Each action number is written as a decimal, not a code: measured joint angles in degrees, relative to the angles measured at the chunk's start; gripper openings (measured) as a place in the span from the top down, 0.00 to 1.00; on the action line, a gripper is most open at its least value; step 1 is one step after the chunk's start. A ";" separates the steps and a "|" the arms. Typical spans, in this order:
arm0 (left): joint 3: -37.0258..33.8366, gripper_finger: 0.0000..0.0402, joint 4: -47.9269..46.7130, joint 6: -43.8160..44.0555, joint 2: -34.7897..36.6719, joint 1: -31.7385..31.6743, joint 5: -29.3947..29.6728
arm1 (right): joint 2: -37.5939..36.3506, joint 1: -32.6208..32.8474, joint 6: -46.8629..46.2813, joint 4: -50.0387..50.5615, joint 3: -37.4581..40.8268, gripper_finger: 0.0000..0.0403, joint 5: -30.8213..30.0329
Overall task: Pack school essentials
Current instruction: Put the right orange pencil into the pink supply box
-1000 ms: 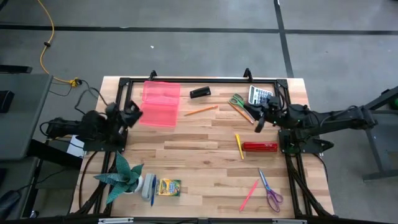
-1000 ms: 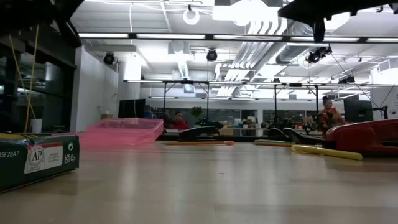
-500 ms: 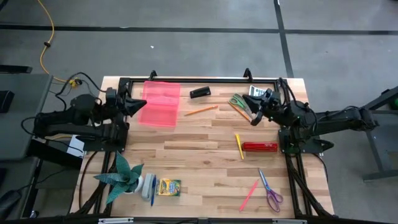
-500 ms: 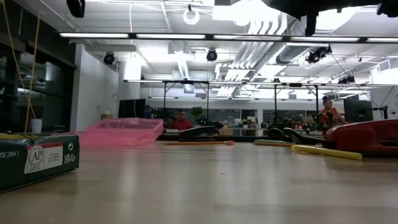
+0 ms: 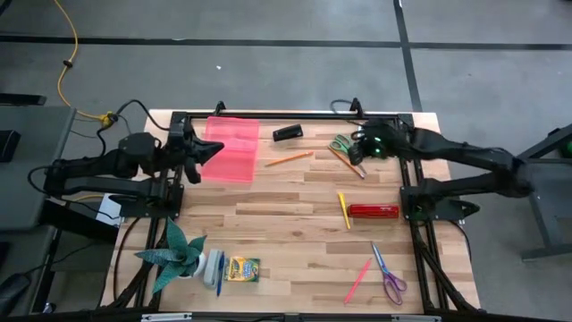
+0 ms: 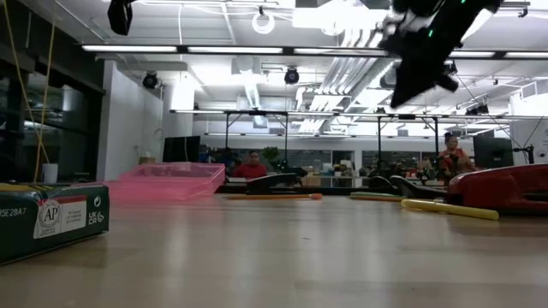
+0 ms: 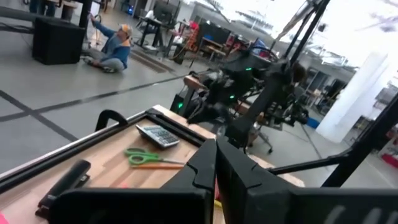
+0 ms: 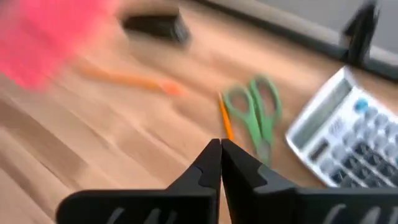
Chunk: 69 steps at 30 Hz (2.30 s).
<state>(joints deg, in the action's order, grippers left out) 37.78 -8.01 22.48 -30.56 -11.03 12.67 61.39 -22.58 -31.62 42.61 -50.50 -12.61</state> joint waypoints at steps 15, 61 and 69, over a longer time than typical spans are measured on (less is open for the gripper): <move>-4.82 1.00 -1.61 -4.08 0.26 0.00 -3.67 | 24.99 -6.09 11.59 0.82 0.00 0.58 8.34; -12.53 1.00 19.47 4.29 -5.69 0.00 -10.96 | 26.61 -3.47 15.95 -3.70 -0.05 0.99 20.69; -5.93 0.93 14.05 -2.37 -9.79 -4.70 -10.80 | 14.42 6.61 11.02 -25.66 -0.02 1.00 19.99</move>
<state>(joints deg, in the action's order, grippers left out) 31.84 6.04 20.12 -40.35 -15.73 1.86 75.80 -15.97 -20.60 16.95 -50.52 7.37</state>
